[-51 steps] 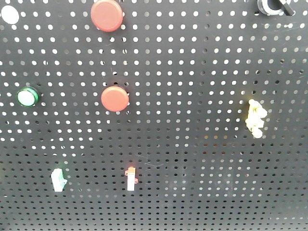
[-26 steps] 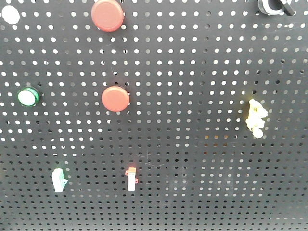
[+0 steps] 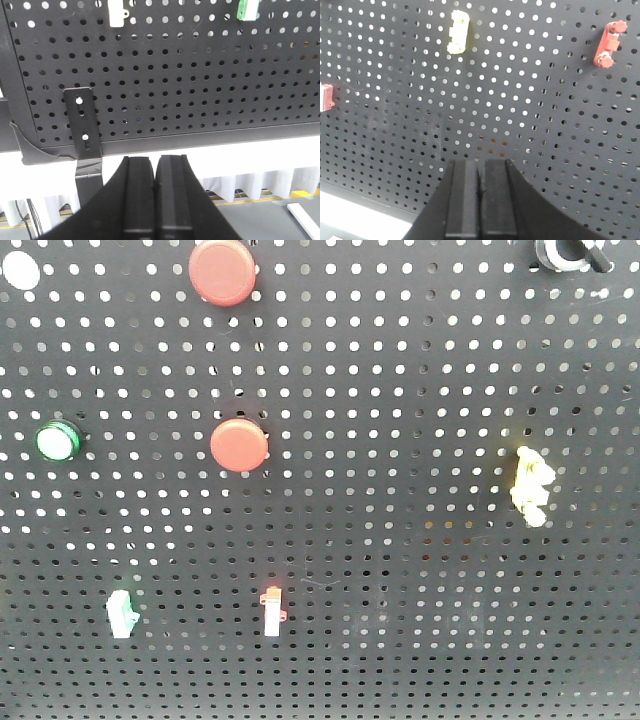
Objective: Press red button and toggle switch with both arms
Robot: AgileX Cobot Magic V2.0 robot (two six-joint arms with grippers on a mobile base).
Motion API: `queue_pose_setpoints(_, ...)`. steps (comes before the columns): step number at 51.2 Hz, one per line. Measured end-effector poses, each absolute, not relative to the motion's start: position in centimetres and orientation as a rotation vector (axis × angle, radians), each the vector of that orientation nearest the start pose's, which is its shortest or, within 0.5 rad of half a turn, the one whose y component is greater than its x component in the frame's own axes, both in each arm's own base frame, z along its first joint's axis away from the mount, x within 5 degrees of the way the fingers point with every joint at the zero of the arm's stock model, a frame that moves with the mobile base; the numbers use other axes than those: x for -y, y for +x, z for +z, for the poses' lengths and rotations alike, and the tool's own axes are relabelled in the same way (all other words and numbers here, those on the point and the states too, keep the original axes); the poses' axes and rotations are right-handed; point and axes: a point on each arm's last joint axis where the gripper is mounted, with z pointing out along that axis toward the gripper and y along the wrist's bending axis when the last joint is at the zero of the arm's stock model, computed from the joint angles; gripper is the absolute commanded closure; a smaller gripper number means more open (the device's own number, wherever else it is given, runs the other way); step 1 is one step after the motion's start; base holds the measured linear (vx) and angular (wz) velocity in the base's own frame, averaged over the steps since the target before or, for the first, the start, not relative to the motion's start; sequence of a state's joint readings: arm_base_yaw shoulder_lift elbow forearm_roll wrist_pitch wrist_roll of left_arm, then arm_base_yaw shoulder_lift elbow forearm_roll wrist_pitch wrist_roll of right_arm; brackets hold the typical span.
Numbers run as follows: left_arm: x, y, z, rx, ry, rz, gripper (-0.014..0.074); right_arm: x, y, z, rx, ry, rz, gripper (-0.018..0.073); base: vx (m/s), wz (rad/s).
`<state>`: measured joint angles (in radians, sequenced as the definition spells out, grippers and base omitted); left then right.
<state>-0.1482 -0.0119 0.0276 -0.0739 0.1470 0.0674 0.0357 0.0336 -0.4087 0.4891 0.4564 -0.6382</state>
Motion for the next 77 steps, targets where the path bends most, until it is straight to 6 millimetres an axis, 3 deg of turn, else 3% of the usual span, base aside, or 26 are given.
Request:
queue_pose_setpoints(31,0.9,5.6,19.1,-1.643,0.125,-0.127,0.0595,-1.7,2.3,30.4,-1.496,-0.327,0.006,0.0562,0.00,0.00)
queue_pose_setpoints(38,0.9,5.6,19.1,-1.643,0.125,-0.127,0.0595,-0.9,3.6,27.9,-1.575,-0.181,0.006,0.0562,0.00,0.00)
queue_pose_setpoints(43,0.9,5.6,19.1,-1.643,0.125,-0.127,0.0595,-0.4,4.8,24.7,-1.621,-0.065,0.028,0.0562,0.00,0.00)
queue_pose_setpoints(52,0.9,5.6,19.1,-1.643,0.125,-0.127,0.0595,-0.2,6.0,20.2,-1.594,-0.025,0.021,0.0562,0.00,0.00)
queue_pose_setpoints(77,0.9,5.6,19.1,-1.644,0.125,-0.127,0.0595,-0.2,5.7,20.5,-1.484,-0.022,0.031,0.0562,0.00,0.00)
